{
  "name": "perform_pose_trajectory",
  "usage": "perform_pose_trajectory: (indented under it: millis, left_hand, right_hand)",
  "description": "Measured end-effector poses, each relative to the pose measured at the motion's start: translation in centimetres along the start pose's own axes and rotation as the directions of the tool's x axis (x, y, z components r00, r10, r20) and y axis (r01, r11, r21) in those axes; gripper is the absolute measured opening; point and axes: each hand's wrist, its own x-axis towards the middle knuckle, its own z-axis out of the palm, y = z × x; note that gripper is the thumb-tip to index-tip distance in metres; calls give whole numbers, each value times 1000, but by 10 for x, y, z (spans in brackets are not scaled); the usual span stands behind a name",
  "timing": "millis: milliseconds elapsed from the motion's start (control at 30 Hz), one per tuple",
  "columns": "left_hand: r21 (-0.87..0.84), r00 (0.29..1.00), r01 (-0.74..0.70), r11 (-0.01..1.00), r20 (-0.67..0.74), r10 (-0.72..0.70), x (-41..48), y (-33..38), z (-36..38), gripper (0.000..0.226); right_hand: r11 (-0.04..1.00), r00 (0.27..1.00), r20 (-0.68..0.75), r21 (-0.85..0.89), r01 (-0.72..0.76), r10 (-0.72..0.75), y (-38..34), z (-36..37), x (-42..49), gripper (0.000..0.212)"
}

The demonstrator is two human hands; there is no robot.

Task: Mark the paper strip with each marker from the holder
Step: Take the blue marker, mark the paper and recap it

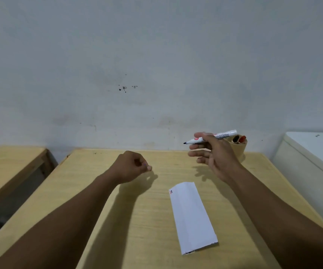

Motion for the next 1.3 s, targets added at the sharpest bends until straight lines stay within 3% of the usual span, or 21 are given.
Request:
perform_pose_trajectory:
  millis: [133,267,467,667,833,1000,1100,1300]
  left_hand:
    - [207,994,-37,978,106,15,-4,0,30,13]
    - [276,991,-52,960,136,15,-1,-3,41,22]
    - [243,991,-49,969,130,18,-3,-4,41,26]
    - [267,993,-70,961,107,43,-5,-5,44,14]
    - [339,993,-74,938,112,38,-3,-3,44,24]
    - [467,987,-119,876,152,53,3,5,42,11]
    - [518,982,-104,849,189,5,7,14,42,14]
    - [480,975,-77,874,218,-33,7,15,47,12]
  right_hand:
    - [986,995,97,-167,10,7,24,11,-15,9]
    - [951,995,79,-299,81,-60,68,12,-29,8]
    - [947,995,-48,-313,69,-88,106,19,-41,3]
    - [917,985,-96,-386,97,-144,107,24,-39,7]
    - [915,981,-110,-389,107,-161,108,24,-38,5]
    - [922,984,-115,-379,81,-134,108,21,-36,4]
    - [919,984,-121,-386,75,-131,107,22,-36,5]
    - [918,986,-114,-391,68,-121,105,21,-37,6]
